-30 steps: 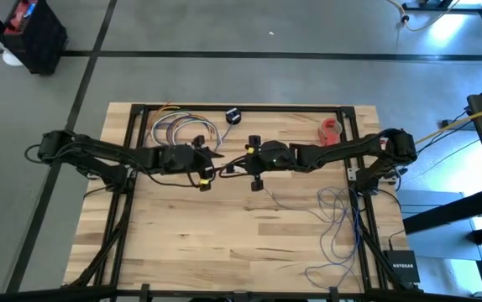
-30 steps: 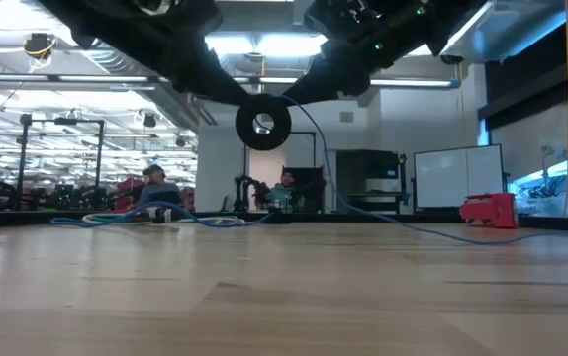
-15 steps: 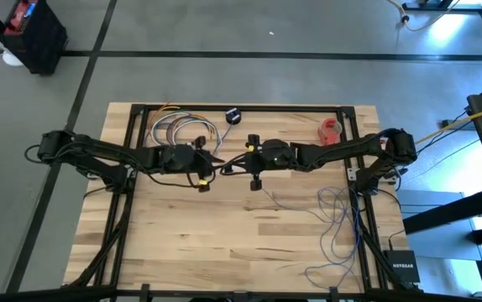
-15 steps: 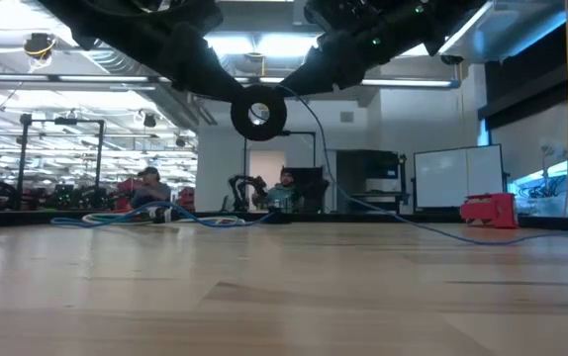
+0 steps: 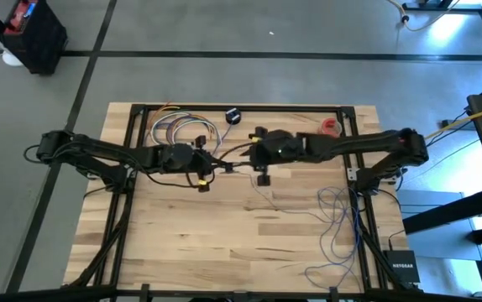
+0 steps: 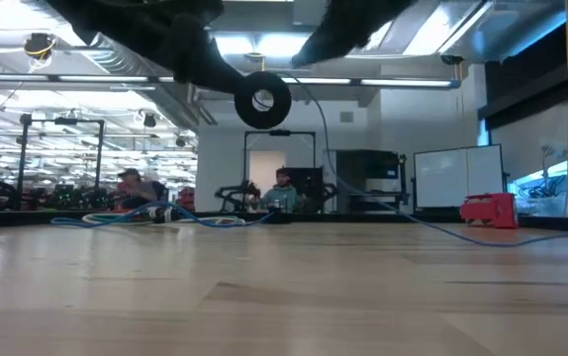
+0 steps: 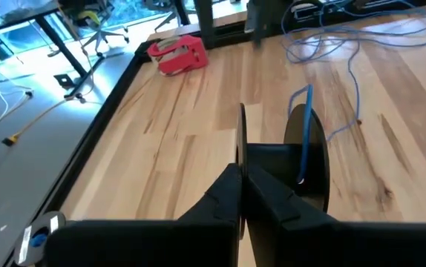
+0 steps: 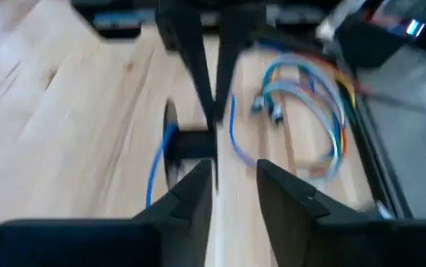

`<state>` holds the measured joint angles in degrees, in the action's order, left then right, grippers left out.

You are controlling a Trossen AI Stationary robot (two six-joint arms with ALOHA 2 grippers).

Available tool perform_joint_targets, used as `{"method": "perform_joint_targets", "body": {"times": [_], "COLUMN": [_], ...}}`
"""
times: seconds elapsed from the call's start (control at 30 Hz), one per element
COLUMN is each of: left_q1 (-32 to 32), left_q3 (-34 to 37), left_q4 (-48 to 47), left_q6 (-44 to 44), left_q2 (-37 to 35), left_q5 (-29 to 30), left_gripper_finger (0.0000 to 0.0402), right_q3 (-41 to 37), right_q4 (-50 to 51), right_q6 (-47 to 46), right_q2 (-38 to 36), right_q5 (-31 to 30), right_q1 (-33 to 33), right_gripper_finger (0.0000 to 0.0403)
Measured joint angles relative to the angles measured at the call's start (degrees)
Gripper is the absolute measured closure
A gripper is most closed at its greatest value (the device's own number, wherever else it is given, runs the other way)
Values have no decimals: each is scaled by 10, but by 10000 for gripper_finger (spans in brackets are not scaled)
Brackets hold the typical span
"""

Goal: Coil cords
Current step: Coil the blue wire onto the black spool

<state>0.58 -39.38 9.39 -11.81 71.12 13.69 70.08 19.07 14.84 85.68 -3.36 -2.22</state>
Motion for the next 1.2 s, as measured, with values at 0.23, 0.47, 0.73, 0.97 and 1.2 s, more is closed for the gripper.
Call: {"method": "perform_joint_targets", "body": {"times": [0.23, 0.47, 0.73, 0.97, 1.2], "left_q1": [-14, -44, -44, -27, -19], "left_q3": [0, 0, 0, 0, -13], "left_q4": [8, 44, 75, 107, 131], "left_q6": [-5, -33, -34, -2, 0], "left_q2": [-20, -25, -24, -23, -23], "left_q5": [2, 1, 0, 0, 0], "left_gripper_finger": [399, 400, 400, 400, 401], "right_q3": [75, -92, -393, -499, -437], "right_q4": [312, 215, -276, -612, -598], "right_q6": [-106, -175, -130, -84, -69], "right_q2": [-80, -262, -403, -353, -250], "right_q5": [0, -74, -166, -150, -28], "right_q1": [0, 59, 97, 97, 64], "right_gripper_finger": [279, 279, 279, 278, 278]}}
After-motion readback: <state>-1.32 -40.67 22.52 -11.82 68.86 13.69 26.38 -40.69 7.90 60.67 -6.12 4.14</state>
